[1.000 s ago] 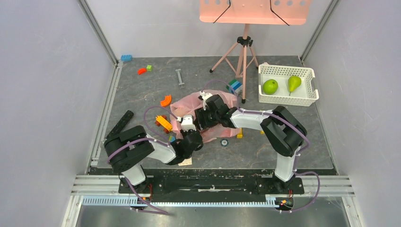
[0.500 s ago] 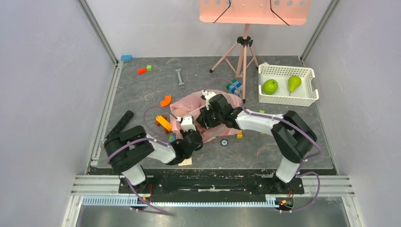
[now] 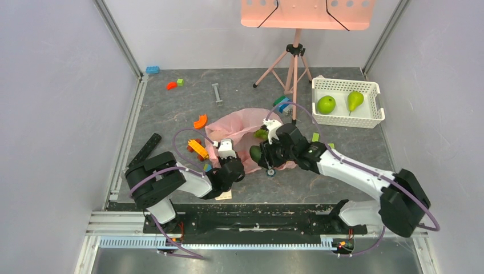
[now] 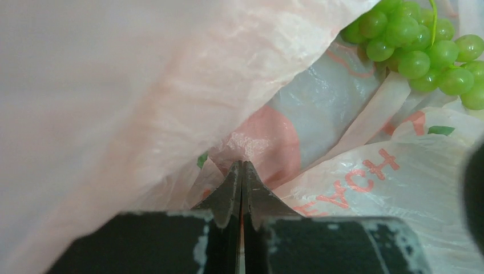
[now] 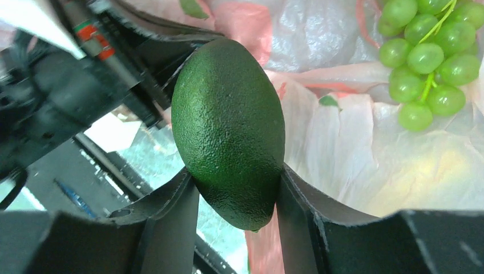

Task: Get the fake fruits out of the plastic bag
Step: Take out the fake fruit from the plastic bag, then place the fake fruit in the bin, then adjust the plastic bag at the center of the board, then take out the fake fruit from the plastic bag.

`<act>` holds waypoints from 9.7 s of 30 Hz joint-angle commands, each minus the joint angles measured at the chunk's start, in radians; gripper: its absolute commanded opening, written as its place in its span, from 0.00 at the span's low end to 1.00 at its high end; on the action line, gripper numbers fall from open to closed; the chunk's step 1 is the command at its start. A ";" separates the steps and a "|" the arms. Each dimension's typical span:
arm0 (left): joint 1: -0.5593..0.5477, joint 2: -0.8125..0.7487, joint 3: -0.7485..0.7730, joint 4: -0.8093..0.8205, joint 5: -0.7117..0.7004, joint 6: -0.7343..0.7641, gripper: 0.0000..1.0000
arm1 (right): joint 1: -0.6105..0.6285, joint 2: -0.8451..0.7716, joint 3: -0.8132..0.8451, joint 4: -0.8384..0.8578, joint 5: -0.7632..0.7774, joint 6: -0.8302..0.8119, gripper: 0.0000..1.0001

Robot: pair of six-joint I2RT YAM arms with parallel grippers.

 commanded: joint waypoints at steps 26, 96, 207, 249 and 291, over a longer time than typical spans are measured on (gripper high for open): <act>-0.002 -0.122 0.017 -0.272 0.111 0.059 0.02 | -0.466 -0.165 0.324 -0.160 0.245 0.013 0.28; 0.011 -0.084 0.135 -0.273 0.333 0.072 0.02 | -0.947 0.759 0.798 -0.116 0.295 -0.071 0.49; 0.016 -0.553 -0.112 -0.534 0.052 -0.065 0.02 | 0.213 0.317 0.024 0.660 0.382 0.178 0.78; 0.016 -0.991 0.111 -0.768 0.473 0.069 0.42 | 0.181 0.336 0.031 0.696 0.423 0.164 0.85; 0.742 -0.006 0.630 -0.504 0.666 0.289 0.31 | 0.176 0.417 0.055 0.790 0.355 0.170 0.86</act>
